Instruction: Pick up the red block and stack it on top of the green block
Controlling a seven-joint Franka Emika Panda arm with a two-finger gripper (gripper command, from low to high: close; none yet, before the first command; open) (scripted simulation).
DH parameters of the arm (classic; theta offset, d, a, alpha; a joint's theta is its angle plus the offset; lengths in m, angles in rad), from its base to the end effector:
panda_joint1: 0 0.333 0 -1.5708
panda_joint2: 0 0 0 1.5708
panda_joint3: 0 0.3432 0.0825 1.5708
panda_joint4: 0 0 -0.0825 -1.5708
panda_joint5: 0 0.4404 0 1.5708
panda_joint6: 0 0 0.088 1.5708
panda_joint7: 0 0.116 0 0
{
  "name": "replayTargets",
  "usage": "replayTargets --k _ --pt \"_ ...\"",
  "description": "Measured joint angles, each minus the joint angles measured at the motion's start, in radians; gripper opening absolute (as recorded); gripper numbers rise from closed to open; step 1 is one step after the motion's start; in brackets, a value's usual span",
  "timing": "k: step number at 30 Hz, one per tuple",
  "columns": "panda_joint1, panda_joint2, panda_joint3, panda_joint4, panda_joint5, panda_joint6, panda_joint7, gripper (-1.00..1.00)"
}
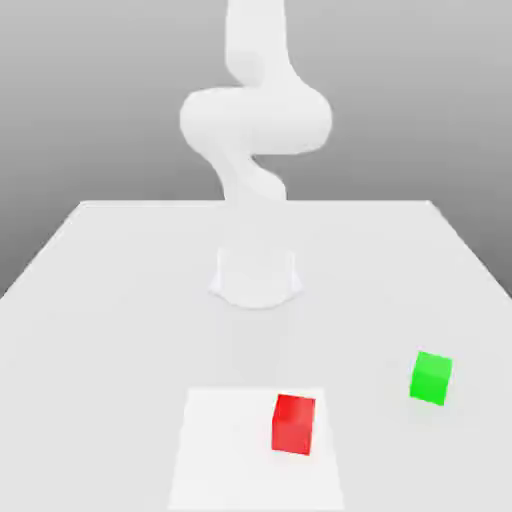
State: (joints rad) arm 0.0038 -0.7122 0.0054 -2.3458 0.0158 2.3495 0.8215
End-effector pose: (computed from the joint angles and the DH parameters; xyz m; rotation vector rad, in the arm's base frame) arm 0.4254 0.0049 0.6716 -2.4734 1.0738 -0.9167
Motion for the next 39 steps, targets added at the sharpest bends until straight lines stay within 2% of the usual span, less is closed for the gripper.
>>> replayTargets --k 11,19,26,27,34,39 --pt "0.013 0.408 0.053 -0.210 0.043 0.229 0.122 0.00" --pt "0.024 0.699 0.086 -0.359 -0.005 0.393 0.265 0.00" --pt "0.054 0.952 0.046 -0.357 -0.077 0.594 0.337 0.00" --pt "0.057 0.975 0.041 -0.354 -0.081 0.613 0.339 -1.00" --pt "0.057 0.974 0.041 -0.354 -0.084 0.613 0.342 -1.00" --pt "0.044 0.816 0.064 -0.378 -0.042 0.478 0.312 -1.00"
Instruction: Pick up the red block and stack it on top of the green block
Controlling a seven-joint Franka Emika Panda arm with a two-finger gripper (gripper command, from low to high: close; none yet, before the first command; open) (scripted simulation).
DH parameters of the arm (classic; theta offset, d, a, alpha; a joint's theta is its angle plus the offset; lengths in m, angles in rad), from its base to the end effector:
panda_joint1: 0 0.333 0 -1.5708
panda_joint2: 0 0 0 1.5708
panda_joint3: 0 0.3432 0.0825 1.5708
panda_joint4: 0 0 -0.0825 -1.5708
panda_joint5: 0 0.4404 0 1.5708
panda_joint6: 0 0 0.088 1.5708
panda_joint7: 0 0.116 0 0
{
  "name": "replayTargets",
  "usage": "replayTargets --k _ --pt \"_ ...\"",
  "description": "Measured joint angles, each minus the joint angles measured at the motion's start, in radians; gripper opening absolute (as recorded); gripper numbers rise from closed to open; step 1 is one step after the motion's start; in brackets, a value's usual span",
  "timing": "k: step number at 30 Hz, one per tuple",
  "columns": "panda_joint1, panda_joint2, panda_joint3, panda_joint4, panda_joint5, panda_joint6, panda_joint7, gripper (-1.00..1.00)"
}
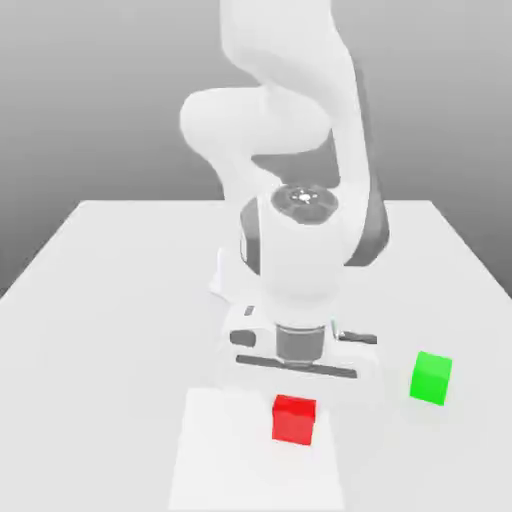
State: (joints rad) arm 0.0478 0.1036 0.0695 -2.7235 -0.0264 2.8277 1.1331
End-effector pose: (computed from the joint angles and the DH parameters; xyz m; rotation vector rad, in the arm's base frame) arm 0.4172 0.0516 0.1567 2.7635 -1.4937 0.0021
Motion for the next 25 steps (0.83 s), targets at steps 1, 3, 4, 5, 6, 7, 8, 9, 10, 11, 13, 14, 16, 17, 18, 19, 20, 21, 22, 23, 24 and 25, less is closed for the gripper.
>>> replayTargets --k 1,3,4,5,6,7,8,9,10,11,13,14,16,17,18,19,20,21,22,23,24,25 --pt "0.002 -0.034 0.004 -0.005 0.009 -0.029 -0.006 -1.00" --pt "0.055 -0.071 0.036 -0.011 0.033 -0.059 -0.021 -1.00" --pt "0.083 -0.085 0.052 -0.013 0.042 -0.070 -0.026 -1.00" --pt "0.110 -0.097 0.071 -0.015 0.053 -0.079 -0.033 -1.00" --pt "0.148 -0.108 0.080 -0.017 0.062 -0.088 -0.038 -1.00" --pt "0.181 -0.119 0.092 -0.019 0.070 -0.097 -0.042 -1.00" --pt "0.213 -0.130 0.104 -0.021 0.076 -0.105 -0.045 -1.00" --pt "0.243 -0.141 0.116 -0.023 0.081 -0.114 -0.047 -1.00" --pt "0.273 -0.152 0.128 -0.025 0.085 -0.122 -0.048 -1.00" --pt "0.301 -0.162 0.142 -0.027 0.088 -0.130 -0.049 -1.00" --pt "0.351 -0.182 0.171 -0.031 0.092 -0.146 -0.048 -1.00" --pt "0.372 -0.191 0.187 -0.033 0.092 -0.153 -0.046 -1.00" --pt "0.398 -0.186 0.213 -0.035 0.081 -0.148 -0.036 -1.00" --pt "0.401 -0.163 0.215 -0.034 0.063 -0.126 -0.023 -1.00" --pt "0.398 -0.133 0.215 -0.033 0.041 -0.099 -0.007 -1.00" --pt "0.391 -0.101 0.218 -0.031 0.015 -0.069 0.012 -1.00" --pt "0.386 -0.067 0.217 -0.030 -0.014 -0.038 0.033 -1.00" --pt "0.392 -0.032 0.204 -0.028 -0.045 -0.006 0.055 -1.00" --pt "0.401 0.003 0.189 -0.027 -0.077 0.026 0.077 1.00" --pt "0.401 0.003 0.189 -0.027 -0.077 0.026 0.078 1.00" --pt "0.401 0.003 0.189 -0.027 -0.077 0.026 0.078 1.00" --pt "0.401 0.003 0.189 -0.027 -0.077 0.026 0.078 1.00"
